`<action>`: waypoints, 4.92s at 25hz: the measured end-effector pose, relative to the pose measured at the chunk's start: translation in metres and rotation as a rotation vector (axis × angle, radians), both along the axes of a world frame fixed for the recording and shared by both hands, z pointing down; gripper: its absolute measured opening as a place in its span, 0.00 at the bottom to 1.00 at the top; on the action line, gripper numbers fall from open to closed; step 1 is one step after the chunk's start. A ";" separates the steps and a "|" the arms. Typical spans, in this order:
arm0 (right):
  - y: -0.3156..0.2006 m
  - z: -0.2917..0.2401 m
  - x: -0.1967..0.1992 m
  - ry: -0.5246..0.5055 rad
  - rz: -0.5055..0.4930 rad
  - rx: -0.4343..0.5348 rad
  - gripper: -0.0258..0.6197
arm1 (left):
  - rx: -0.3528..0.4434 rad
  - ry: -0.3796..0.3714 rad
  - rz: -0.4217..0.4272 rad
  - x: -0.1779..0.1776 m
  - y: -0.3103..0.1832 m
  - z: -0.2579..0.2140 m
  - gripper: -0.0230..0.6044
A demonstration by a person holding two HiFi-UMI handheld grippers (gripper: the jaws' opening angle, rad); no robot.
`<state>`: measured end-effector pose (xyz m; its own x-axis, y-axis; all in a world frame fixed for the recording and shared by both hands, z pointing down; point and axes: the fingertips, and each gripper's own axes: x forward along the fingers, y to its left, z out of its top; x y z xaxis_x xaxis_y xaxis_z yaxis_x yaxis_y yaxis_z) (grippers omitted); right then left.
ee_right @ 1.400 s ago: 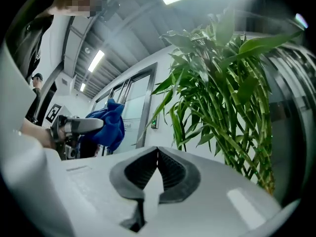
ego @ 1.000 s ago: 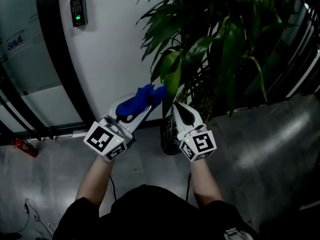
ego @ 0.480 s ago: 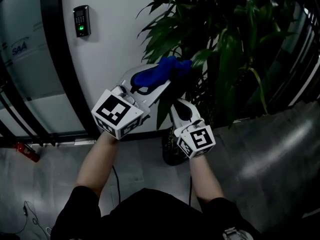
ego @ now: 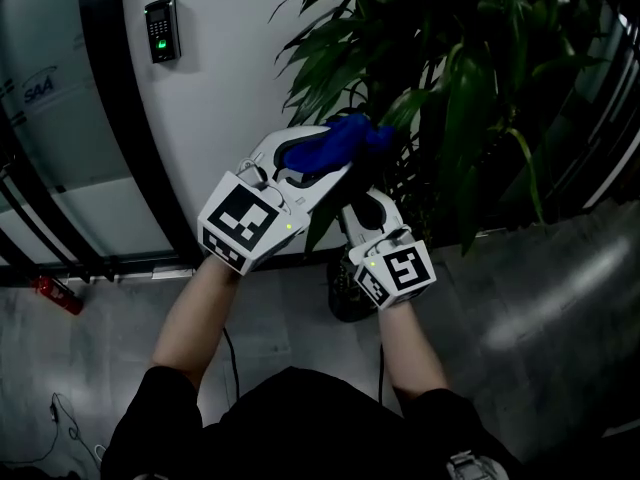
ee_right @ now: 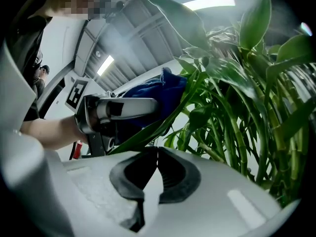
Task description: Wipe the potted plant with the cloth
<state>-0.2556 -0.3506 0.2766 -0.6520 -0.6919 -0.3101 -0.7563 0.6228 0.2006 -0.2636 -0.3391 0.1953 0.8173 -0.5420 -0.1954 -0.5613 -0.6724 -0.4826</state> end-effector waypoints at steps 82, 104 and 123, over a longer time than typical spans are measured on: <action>0.095 0.088 0.074 -0.091 0.200 -0.227 0.04 | -0.493 0.252 0.155 -0.024 0.122 0.177 0.28; 0.172 0.113 0.298 -0.124 -0.006 -0.281 0.04 | -0.414 0.421 -0.179 0.169 0.203 0.161 0.28; 0.063 0.035 0.233 -0.058 -0.105 -0.114 0.04 | -0.187 0.389 -0.210 0.128 0.103 0.047 0.28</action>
<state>-0.0223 -0.2874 0.3113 -0.7058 -0.6540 -0.2722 -0.6943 0.7150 0.0823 -0.1360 -0.2364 0.2422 0.5718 -0.7428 -0.3482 -0.8093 -0.5803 -0.0910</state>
